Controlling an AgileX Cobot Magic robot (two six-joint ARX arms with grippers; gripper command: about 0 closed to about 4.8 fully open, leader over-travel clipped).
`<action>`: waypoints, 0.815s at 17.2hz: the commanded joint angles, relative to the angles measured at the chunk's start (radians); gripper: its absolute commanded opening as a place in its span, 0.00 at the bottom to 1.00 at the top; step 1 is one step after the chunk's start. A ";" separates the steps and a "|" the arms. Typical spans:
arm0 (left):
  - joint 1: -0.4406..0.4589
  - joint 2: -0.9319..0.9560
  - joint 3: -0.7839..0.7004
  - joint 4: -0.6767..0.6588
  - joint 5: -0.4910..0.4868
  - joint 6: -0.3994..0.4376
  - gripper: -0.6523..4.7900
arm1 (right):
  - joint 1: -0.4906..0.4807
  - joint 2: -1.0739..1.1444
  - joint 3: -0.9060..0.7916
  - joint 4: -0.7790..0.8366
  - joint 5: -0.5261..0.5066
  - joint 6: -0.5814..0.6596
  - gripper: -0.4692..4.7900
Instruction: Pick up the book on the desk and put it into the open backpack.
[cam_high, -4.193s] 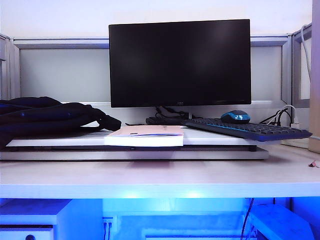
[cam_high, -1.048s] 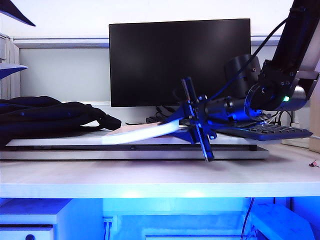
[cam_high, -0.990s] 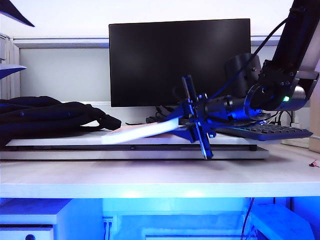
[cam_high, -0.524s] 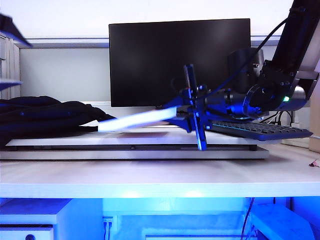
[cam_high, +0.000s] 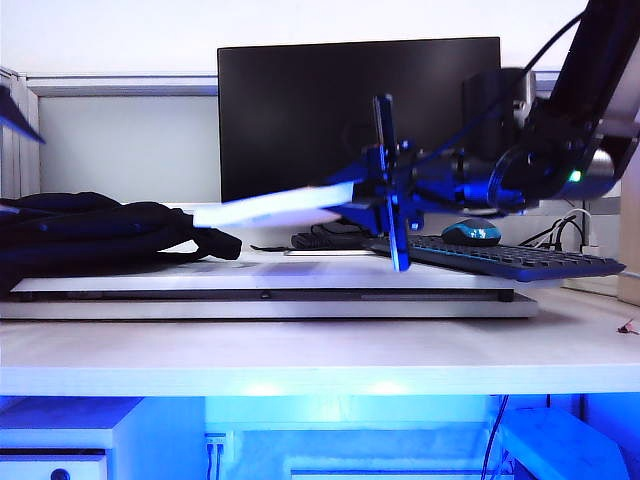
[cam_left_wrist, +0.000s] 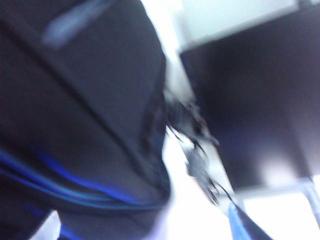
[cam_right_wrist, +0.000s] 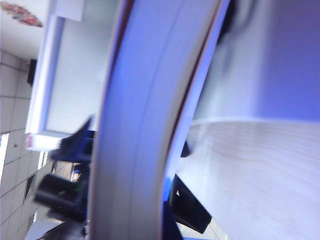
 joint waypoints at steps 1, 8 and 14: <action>0.008 0.043 0.005 0.014 -0.015 0.026 1.00 | -0.007 -0.061 0.013 0.085 -0.005 -0.015 0.07; 0.006 0.090 0.125 0.015 0.085 0.023 1.00 | -0.011 -0.130 0.077 0.071 -0.050 -0.016 0.07; 0.006 0.091 0.140 -0.061 -0.031 0.089 1.00 | -0.010 -0.131 0.208 0.010 -0.072 -0.014 0.07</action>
